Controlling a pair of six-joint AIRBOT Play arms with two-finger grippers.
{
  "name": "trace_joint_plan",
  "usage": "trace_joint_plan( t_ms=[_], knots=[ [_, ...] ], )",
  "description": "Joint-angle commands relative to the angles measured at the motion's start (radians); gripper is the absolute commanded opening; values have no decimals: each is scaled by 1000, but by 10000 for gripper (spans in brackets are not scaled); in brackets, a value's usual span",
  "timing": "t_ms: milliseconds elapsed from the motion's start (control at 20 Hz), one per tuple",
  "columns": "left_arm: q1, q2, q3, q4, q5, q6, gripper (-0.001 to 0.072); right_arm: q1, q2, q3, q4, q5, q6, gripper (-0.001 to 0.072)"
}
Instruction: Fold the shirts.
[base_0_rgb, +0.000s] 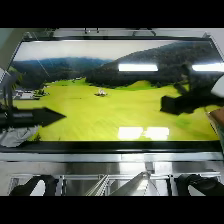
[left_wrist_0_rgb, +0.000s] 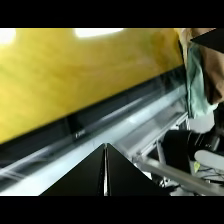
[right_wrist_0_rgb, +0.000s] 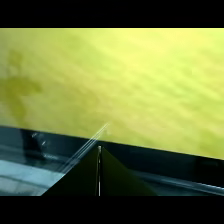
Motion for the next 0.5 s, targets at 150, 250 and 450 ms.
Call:
trace_joint_plan(
  t_ms=[150, 250, 450],
  knots=[
    [0, 244, -364, 5, 29, 22, 25, 187, 102, -278, 118, -257, 29, 23],
    [0, 275, -380, 5, 25, 21, 24, 187, 103, -278, 119, -267, 29, 24],
    [0, 300, -384, 5, 18, 21, 22, 187, 102, -278, 118, -268, 30, 24]
  ],
)
